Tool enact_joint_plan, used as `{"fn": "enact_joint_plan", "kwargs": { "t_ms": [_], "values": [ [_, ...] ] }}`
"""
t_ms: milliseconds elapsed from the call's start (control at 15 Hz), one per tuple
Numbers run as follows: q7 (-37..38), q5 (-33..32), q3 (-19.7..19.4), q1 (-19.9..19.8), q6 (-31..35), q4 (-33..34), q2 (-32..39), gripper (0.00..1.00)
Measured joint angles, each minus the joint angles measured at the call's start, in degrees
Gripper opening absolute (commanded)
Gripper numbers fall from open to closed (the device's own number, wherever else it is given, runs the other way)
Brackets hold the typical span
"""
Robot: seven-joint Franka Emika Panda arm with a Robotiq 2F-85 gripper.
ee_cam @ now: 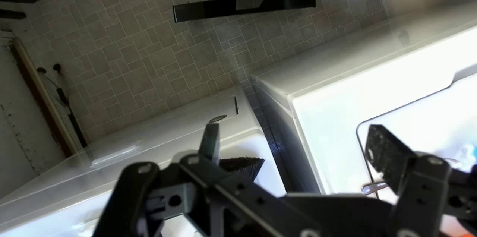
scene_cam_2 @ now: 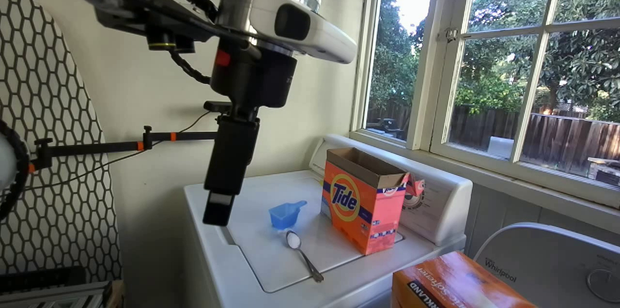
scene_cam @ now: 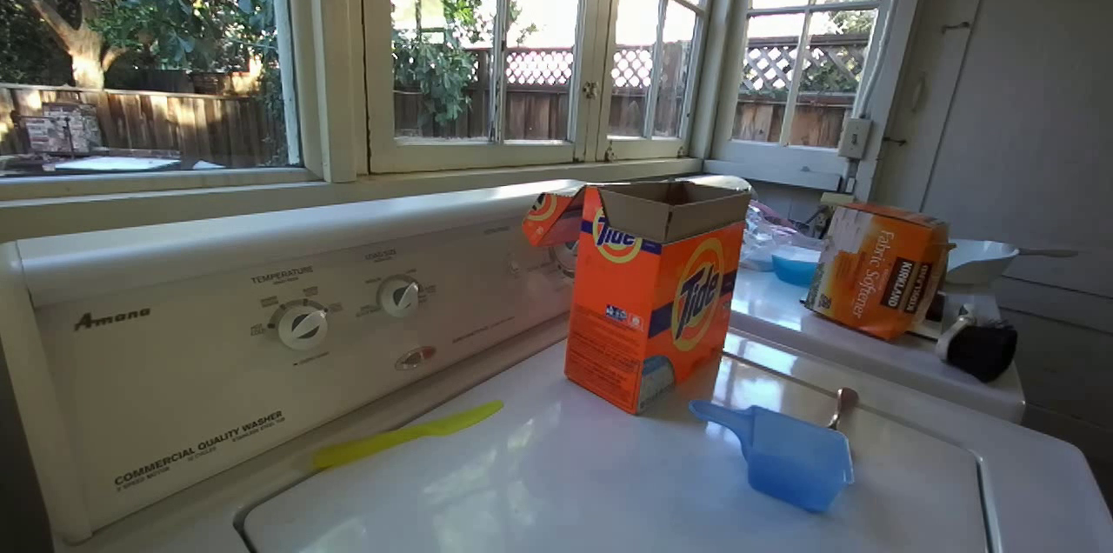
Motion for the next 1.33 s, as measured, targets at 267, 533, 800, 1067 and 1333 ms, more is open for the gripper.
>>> {"fn": "enact_joint_plan", "kwargs": {
  "t_ms": [267,533,800,1067,1333],
  "values": [
    [0.00,0.00,0.00,0.00,0.00,0.00,0.00,1.00],
    [0.23,0.00,0.27,0.04,0.17,0.02,0.14,1.00],
    [3.62,2.11,2.91,1.00,5.53,-1.10,0.21,1.00],
    [7.71,8.00,4.44,2.41,13.02,-3.71,0.14,1.00],
    [10.97,11.79,6.33,3.53,17.26,-6.93,0.19,1.00]
  ]
}}
